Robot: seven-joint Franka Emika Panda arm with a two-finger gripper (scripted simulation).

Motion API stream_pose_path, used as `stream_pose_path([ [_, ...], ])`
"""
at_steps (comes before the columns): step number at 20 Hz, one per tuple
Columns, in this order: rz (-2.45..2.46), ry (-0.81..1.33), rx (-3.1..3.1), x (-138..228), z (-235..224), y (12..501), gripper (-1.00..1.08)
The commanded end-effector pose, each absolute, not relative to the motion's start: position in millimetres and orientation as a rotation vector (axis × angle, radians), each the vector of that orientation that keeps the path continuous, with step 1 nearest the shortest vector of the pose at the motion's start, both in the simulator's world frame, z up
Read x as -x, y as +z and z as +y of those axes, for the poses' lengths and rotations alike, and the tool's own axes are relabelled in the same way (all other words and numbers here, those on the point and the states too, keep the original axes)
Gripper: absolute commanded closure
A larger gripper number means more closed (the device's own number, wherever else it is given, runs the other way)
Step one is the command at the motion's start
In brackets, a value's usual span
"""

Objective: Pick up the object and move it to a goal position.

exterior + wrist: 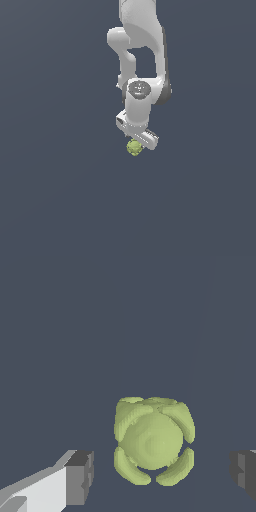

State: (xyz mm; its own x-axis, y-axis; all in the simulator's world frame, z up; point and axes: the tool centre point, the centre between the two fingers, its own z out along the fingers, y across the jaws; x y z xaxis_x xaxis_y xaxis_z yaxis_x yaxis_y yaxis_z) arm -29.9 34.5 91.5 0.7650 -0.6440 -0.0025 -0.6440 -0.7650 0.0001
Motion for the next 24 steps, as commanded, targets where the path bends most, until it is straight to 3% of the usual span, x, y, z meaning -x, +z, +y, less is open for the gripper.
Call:
stream_pose_path([
  [1, 1.102, 0.001, 2.942, 30, 35, 90, -0.92],
  [23, 1.111, 0.000, 2.939, 31, 35, 39, -0.92],
  [24, 1.111, 0.000, 2.939, 31, 35, 39, 1.08],
])
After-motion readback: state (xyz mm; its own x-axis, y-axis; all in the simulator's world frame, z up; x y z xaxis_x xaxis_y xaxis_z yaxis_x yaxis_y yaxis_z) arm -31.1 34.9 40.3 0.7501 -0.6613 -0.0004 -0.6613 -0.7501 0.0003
